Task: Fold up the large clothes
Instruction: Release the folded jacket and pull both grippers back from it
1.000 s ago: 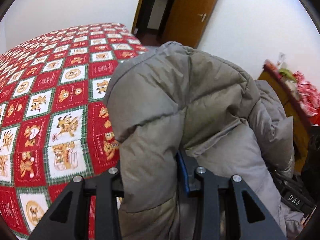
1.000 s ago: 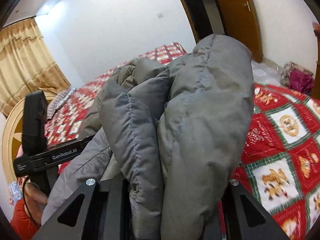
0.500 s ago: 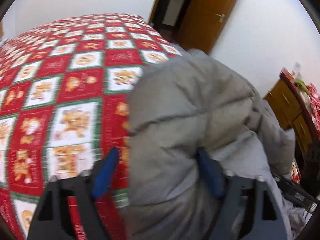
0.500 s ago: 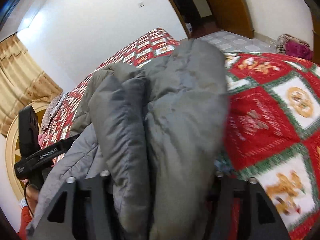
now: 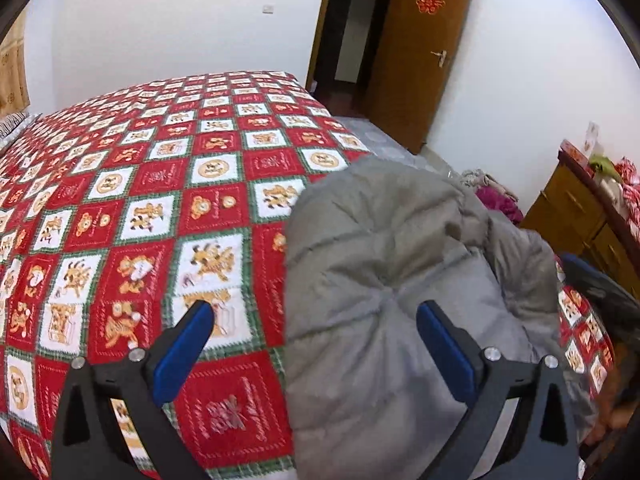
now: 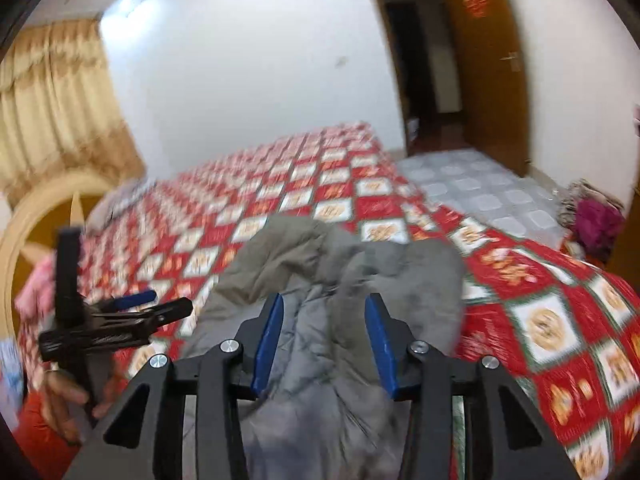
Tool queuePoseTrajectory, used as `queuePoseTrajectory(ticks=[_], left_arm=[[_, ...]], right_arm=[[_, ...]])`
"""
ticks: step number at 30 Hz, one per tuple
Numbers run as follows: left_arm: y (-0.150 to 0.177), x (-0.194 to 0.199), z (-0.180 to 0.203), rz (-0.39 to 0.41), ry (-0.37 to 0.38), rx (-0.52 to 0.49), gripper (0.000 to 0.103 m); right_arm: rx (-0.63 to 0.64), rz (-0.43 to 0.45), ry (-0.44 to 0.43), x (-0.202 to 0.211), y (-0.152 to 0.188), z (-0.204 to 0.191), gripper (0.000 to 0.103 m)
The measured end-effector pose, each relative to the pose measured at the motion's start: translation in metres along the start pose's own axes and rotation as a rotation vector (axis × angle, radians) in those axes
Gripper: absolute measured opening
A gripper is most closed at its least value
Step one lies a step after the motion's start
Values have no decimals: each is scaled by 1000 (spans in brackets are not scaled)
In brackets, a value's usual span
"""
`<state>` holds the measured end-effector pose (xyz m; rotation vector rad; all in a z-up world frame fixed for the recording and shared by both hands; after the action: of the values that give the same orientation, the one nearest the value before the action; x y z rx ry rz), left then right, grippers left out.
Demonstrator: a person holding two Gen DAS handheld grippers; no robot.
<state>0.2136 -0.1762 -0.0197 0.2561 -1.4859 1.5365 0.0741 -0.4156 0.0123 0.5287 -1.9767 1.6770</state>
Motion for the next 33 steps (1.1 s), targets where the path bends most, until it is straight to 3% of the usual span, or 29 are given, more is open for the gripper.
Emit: queuePoseTrajectory(ticks=[5, 11, 17, 22, 28, 33], left_arm=[[20, -15, 24, -26, -34, -85, 103], [25, -29, 42, -26, -59, -146, 103], [28, -25, 45, -12, -97, -173, 103], [34, -11, 48, 14, -125, -205, 103], [40, -1, 52, 47, -167, -242, 103], [47, 11, 52, 61, -178, -247, 103]], right_arm=[[-28, -122, 157, -57, 18, 28, 34], [-162, -125, 160, -73, 48, 70, 32], [-138, -116, 205, -76, 51, 68, 32], [-108, -58, 260, -27, 51, 51, 33], [-64, 51, 224, 57, 65, 6, 34], [-58, -64, 219, 44, 105, -11, 34]])
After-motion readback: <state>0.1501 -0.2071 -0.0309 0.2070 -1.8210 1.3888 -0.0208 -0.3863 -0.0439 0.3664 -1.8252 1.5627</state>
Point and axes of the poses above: each gripper's, at about its wrist camera, not at the fingertips, and x roughly against the way its jaws point, z to its right, y to its underside, the point moved 2 cm from there along -x, roughly the way its jaws point, and after that the axes turned 4 degrees about x, right-handed, at the moved point
